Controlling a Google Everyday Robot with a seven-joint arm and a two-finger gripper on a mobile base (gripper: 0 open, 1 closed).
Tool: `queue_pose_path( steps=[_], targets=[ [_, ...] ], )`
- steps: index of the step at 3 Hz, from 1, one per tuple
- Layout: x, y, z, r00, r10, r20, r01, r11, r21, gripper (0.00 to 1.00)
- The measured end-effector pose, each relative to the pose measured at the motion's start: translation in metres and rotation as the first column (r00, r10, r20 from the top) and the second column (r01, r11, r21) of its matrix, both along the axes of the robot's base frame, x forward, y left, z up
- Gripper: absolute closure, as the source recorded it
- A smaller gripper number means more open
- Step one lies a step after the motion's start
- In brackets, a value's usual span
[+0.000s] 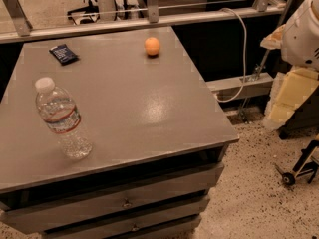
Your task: Move orange near water bottle
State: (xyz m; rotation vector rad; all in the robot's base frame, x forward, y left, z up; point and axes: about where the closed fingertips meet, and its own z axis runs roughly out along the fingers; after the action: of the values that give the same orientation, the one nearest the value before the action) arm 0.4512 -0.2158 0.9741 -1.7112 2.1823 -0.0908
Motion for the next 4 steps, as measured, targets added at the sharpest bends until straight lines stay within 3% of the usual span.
queue_pose_path(
  steps=[1,2,3,4],
  targets=[
    [0.041,-0.004,-0.007,0.9970,0.000,0.078,-0.006,0.997,0.076,0.00],
    [0.100,-0.003,-0.014,0.9864,-0.032,0.161,0.000,0.981,0.194,0.00],
    [0.153,0.016,-0.017,0.9762,-0.070,0.205,0.001,0.948,0.319,0.00],
    [0.169,0.020,-0.019,0.9728,-0.084,0.216,0.002,0.935,0.355,0.00]
  ],
)
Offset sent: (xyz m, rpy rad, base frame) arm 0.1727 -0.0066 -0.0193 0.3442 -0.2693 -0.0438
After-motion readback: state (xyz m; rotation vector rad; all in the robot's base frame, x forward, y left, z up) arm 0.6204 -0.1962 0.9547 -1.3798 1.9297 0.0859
